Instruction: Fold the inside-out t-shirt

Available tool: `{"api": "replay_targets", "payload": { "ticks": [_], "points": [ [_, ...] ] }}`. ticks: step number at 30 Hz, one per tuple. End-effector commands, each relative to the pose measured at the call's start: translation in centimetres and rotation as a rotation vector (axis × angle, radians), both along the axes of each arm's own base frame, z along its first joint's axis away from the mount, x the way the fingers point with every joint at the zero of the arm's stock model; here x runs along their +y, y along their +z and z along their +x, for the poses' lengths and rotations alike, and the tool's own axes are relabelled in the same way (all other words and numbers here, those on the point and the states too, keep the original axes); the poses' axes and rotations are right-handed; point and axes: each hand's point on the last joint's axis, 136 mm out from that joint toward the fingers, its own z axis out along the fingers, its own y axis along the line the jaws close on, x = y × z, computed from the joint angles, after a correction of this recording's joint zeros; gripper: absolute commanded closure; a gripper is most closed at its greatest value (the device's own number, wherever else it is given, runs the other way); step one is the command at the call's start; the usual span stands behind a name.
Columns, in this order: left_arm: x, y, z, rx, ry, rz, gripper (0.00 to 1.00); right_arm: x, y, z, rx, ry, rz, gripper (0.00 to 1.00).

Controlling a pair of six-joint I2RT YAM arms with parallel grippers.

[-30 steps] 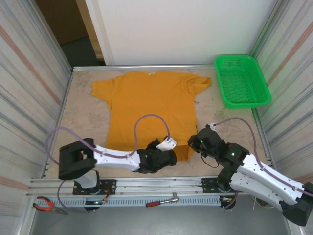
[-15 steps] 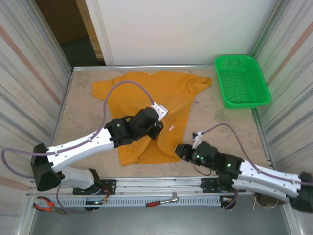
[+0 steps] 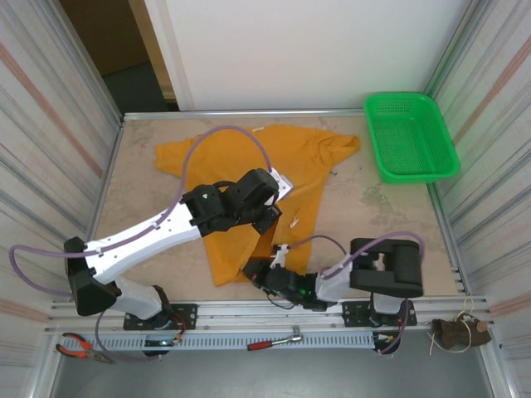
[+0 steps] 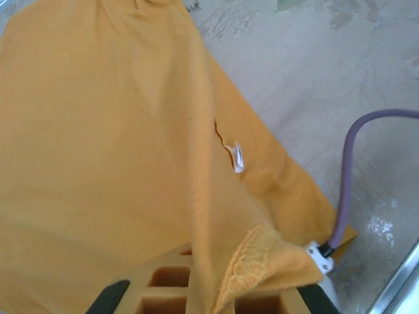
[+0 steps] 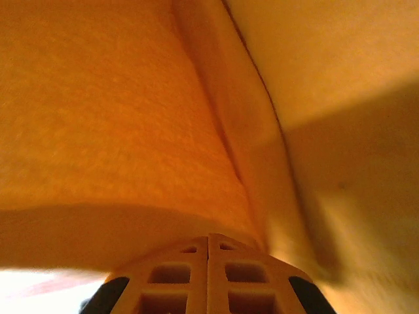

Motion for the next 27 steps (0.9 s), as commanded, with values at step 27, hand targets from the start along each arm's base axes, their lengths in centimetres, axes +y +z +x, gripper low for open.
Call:
{"api": "replay_targets", "payload": {
  "ticks": [27],
  "points": [
    [0.3, 8.1, -4.1, 0.039, -0.168, -0.159, 1.0, -5.9, 4.4, 14.3, -0.062, -0.413, 0.088, 1.0]
  ]
}}
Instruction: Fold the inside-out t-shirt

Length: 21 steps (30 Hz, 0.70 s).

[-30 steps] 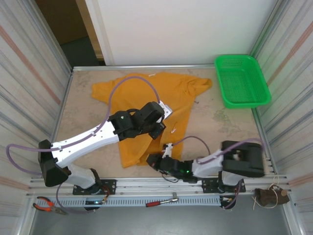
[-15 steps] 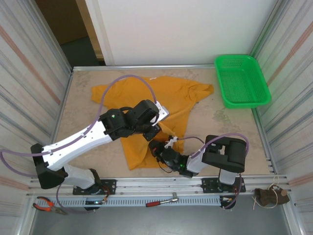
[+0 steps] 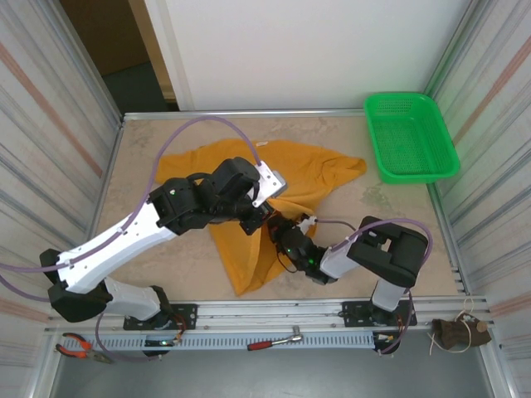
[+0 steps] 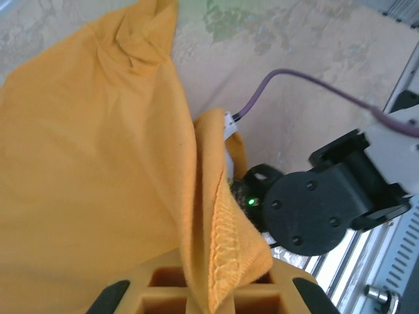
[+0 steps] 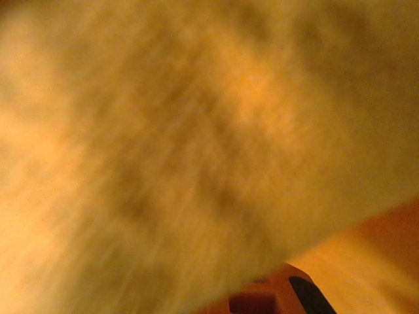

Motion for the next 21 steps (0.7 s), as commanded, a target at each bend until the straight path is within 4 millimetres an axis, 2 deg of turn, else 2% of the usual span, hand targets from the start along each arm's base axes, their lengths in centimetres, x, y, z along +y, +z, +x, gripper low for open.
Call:
{"api": "replay_targets", "payload": {
  "ticks": [1, 3, 6, 10, 17, 19, 21],
  "points": [
    [-0.6, 1.7, -0.4, 0.002, -0.028, -0.039, 1.0, 2.0, 2.0, 0.6, -0.029, 0.033, -0.011, 1.0],
    [-1.0, 1.9, -0.1, 0.003, -0.027, -0.04, 1.0, 3.0, 2.1, 1.0, -0.024, 0.036, -0.01, 1.0],
    [-1.5, 2.8, 0.0, 0.001, -0.03, -0.056, 1.0, 3.7, 1.2, 2.0, 0.004, -0.001, 0.003, 1.0],
    [-2.0, 4.8, -0.2, -0.006, -0.048, -0.098, 1.0, 3.6, -0.8, 4.2, 0.043, -0.077, -0.011, 1.0],
    [-1.5, 7.9, -1.3, -0.006, -0.088, -0.166, 1.0, 3.3, -2.3, 8.7, 0.067, -0.145, -0.05, 1.0],
    [-0.9, 8.4, -1.6, -0.002, -0.096, -0.177, 1.0, 2.9, -2.9, 9.8, 0.087, -0.159, -0.072, 0.97],
    [-0.2, 8.6, -2.1, 0.007, -0.102, -0.185, 1.0, 2.6, -3.6, 10.6, 0.102, -0.17, -0.085, 0.88]
  ]
}}
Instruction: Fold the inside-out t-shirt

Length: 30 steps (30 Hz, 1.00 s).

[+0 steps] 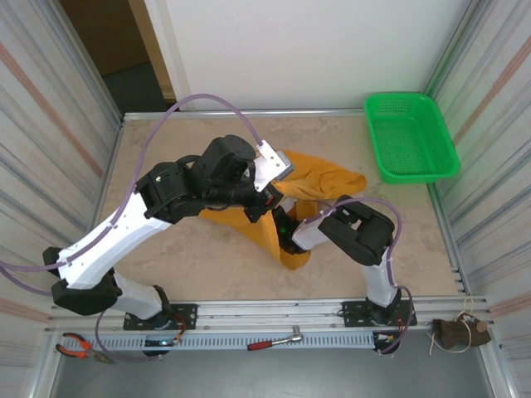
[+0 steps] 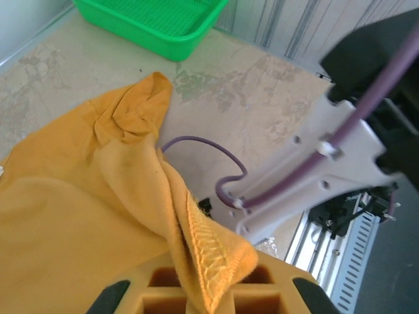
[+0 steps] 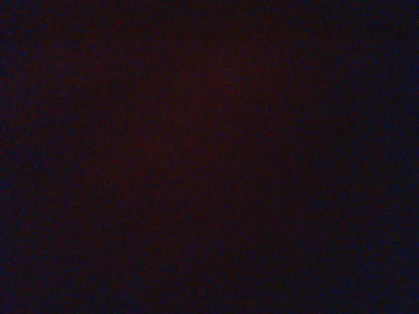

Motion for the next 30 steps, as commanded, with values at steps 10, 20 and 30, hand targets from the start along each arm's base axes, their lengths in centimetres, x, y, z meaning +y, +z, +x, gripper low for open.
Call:
{"api": "replay_targets", "payload": {
  "ticks": [10, 20, 30],
  "points": [
    [5.9, 1.1, -1.3, 0.055, 0.066, -0.123, 1.0, -1.4, -4.3, 2.5, 0.108, -0.001, -0.067, 0.6],
    [1.4, 3.8, -0.2, 0.124, 0.005, -0.32, 1.0, 1.4, -2.6, 2.3, 0.061, 0.155, -0.124, 0.6],
    [-8.0, 7.8, -4.6, 0.138, -0.264, -0.411, 1.0, 3.4, -0.6, 4.0, -0.011, 0.24, -0.154, 0.61]
  ]
}}
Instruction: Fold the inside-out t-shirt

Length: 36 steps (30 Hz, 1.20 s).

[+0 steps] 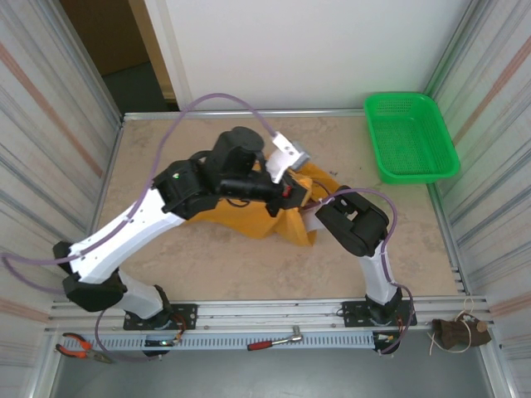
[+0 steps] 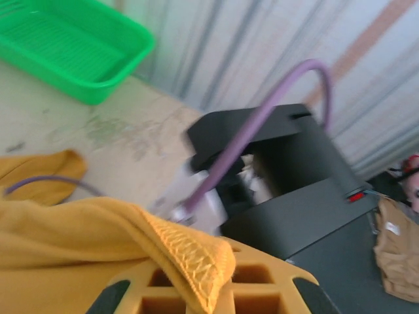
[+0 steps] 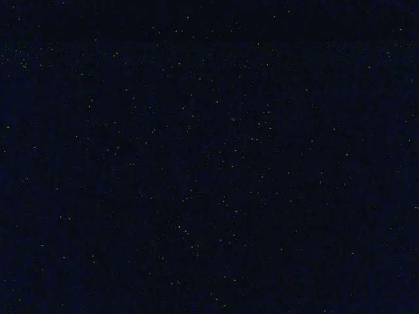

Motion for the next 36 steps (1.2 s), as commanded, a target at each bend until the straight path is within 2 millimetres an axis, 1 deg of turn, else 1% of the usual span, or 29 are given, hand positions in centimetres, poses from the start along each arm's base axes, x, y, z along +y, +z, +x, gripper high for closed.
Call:
{"api": "replay_targets", "payload": {
  "ticks": [1, 5, 8, 11, 14, 16, 21, 25, 31, 33, 36],
  "points": [
    [-1.9, 5.1, -3.3, -0.035, -0.128, -0.158, 1.0, 0.2, -0.6, 1.1, -0.013, 0.03, -0.059, 0.6],
    [-3.2, 5.6, -5.2, -0.006, -0.19, -0.204, 1.0, -0.2, -1.6, 2.4, 0.007, 0.021, -0.082, 0.59],
    [-3.6, 5.3, -6.4, 0.032, -0.225, -0.234, 1.0, -0.6, -2.1, 3.1, 0.012, 0.02, -0.095, 0.57],
    [-3.9, 4.7, -7.1, 0.066, -0.248, -0.249, 1.0, -0.8, -2.3, 3.5, 0.015, 0.031, -0.119, 0.52],
    [-4.5, 4.6, -7.8, 0.104, -0.281, -0.278, 1.0, -0.7, -2.8, 3.7, 0.024, 0.053, -0.143, 0.46],
    [-4.9, 4.8, -8.4, 0.122, -0.302, -0.299, 1.0, -0.5, -3.1, 3.7, 0.033, 0.067, -0.16, 0.43],
    [-6.2, 5.9, -10.2, 0.141, -0.377, -0.347, 1.0, -0.1, -4.2, 4.0, 0.062, 0.079, -0.199, 0.39],
    [-7.8, 7.0, -11.8, 0.156, -0.445, -0.374, 1.0, -0.2, -4.9, 4.1, 0.084, 0.073, -0.224, 0.35],
    [-11.6, 7.9, -13.7, 0.222, -0.557, -0.398, 1.0, -0.8, -6.2, 3.9, 0.132, 0.044, -0.258, 0.29],
    [-12.6, 7.4, -14.4, 0.24, -0.585, -0.387, 1.0, -1.2, -6.5, 3.8, 0.145, 0.034, -0.265, 0.28],
    [-13.3, 6.1, -14.3, 0.265, -0.581, -0.361, 1.0, -1.8, -6.9, 3.6, 0.168, 0.017, -0.281, 0.26]
  ]
}}
